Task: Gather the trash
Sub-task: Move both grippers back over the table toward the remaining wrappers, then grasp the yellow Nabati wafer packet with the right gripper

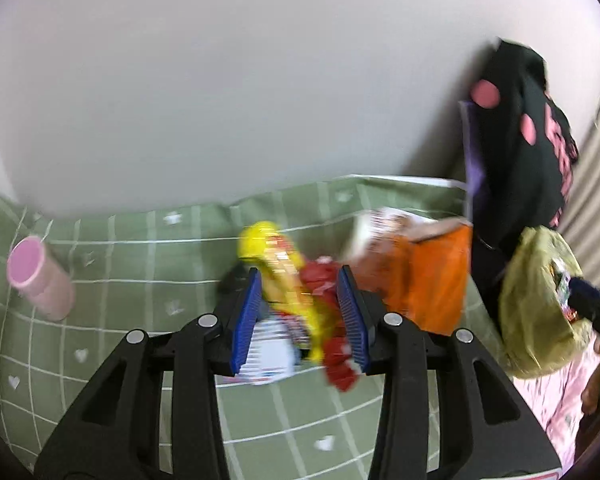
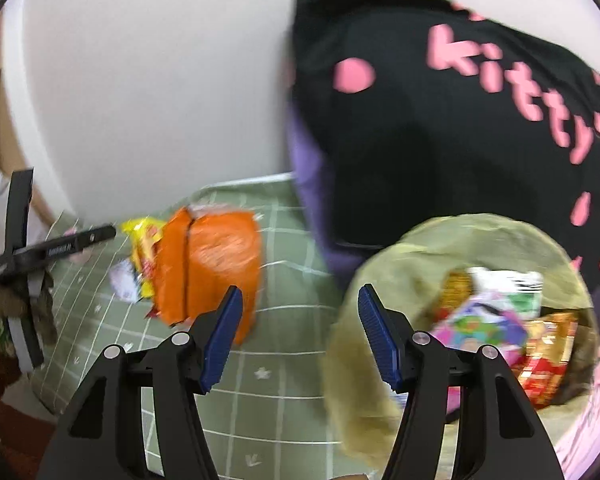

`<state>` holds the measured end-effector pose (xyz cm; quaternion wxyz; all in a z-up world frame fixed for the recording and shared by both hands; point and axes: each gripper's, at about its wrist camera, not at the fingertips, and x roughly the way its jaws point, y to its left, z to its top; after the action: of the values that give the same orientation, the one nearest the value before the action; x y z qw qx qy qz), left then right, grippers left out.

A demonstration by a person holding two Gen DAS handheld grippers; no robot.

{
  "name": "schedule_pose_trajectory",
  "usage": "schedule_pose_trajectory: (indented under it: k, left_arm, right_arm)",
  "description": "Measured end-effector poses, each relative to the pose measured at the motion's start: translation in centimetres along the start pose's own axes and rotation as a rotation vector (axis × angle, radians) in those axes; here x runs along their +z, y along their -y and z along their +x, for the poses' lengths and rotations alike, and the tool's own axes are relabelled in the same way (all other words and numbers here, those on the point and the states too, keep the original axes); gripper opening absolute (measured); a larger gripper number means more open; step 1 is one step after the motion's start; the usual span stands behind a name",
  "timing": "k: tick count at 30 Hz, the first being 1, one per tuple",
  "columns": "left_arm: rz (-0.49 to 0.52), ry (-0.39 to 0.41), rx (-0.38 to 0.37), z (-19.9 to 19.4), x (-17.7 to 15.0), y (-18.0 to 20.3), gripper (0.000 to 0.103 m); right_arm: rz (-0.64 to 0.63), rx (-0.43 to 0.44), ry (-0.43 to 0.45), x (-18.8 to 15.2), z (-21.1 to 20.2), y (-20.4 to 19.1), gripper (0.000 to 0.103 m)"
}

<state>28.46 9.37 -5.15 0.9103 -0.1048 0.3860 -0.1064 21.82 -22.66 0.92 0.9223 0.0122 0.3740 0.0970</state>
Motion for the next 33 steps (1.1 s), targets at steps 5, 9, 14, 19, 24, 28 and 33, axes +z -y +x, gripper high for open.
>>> schedule_pose_trajectory:
  k: [5,9,14,19,24,28,33]
  left_arm:
    - [-0.065,-0.045,-0.029,1.5,0.0,-2.8,0.045]
    - [-0.071,-0.074,-0.037,3.2,-0.3,-2.7,0.045]
    - [0.045,-0.176,0.008,5.6,-2.3,-0.9,0.045]
    - [0.077,-0.226,0.034,4.6,-4.8,-1.5,0.032]
    - [-0.011,-0.219,0.061,1.9,-5.6,-4.4,0.029]
    - [-0.091,-0.189,0.031,-0.7,-5.9,-6.5,0.033]
    - [-0.140,-0.134,0.073,-4.4,-6.3,-8.4,0.034]
  right_arm:
    - [-0.017,0.039,-0.034,-0.5,2.0,-2.0,0.056]
    - [-0.028,0.057,-0.052,-1.0,3.1,-3.3,0.056]
    - [-0.076,0.124,-0.089,-1.3,5.0,-5.8,0.056]
    - [-0.156,0.243,-0.122,-1.1,7.6,-9.8,0.056]
    - [-0.249,0.386,-0.165,-0.4,10.7,-14.4,0.056]
    - [-0.311,0.443,-0.181,0.2,13.3,-17.9,0.055]
    - [-0.354,0.462,-0.230,0.8,17.0,-21.6,0.055]
